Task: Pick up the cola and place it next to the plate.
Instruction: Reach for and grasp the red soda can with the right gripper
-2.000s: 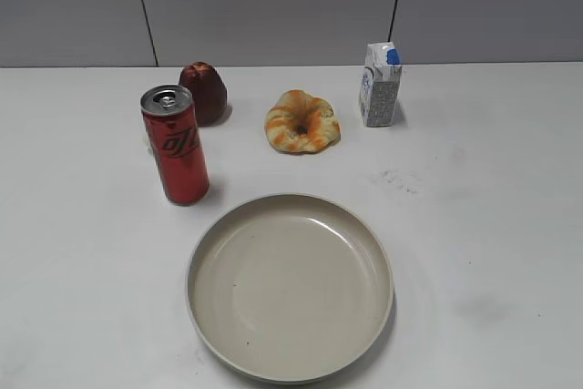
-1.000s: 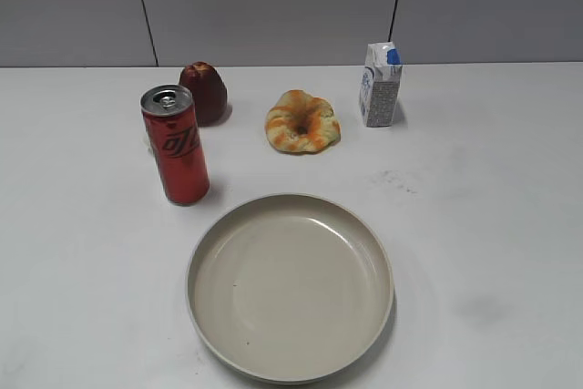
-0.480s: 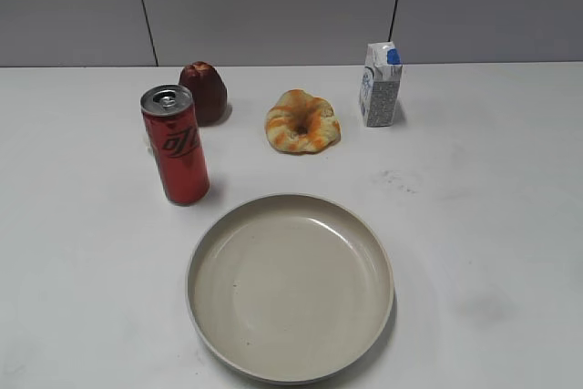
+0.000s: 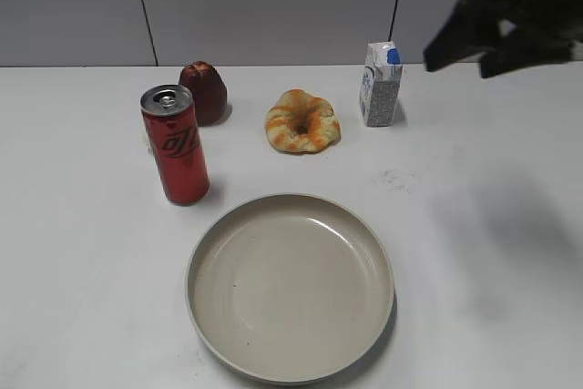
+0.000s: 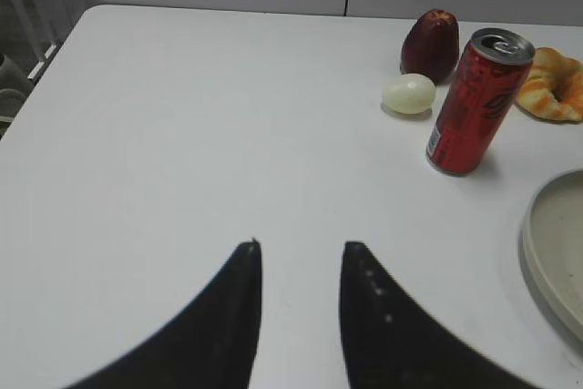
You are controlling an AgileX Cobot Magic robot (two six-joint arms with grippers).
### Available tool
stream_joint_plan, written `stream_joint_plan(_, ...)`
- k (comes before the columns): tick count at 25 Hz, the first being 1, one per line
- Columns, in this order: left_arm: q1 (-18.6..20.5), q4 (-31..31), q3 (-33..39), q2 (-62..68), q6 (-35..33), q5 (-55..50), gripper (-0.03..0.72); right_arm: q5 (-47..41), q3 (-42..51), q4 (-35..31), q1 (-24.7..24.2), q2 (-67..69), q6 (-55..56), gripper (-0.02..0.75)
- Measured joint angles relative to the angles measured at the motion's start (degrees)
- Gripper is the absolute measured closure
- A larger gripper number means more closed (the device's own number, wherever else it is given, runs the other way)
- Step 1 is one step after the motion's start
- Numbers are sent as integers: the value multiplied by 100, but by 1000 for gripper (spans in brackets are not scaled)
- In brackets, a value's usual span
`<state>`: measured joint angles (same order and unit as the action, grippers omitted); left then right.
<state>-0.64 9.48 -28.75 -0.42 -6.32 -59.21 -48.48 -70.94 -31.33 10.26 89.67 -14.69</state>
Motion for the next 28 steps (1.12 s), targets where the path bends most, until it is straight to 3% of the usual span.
stream_joint_plan(4, 0, 0, 0, 0, 0, 0, 451, -333, -1452, 311, 992, 1008, -7, 157)
stream_joint_plan(9, 0, 0, 0, 0, 0, 0, 451, -561, -3215, 1244, 2218, 2075, 78, 156)
stream_joint_plan(13, 0, 0, 0, 0, 0, 0, 451, -591, -4192, 1588, 2949, 2747, 91, 108)
stream_joint_plan(19, 0, 0, 0, 0, 0, 0, 451, -222, -4673, 1631, 3457, 3378, 73, 77)
stream_joint_plan(28, 0, 0, 0, 0, 0, 0, 452, 232, -4678, 1662, 3479, 3896, 42, 77)
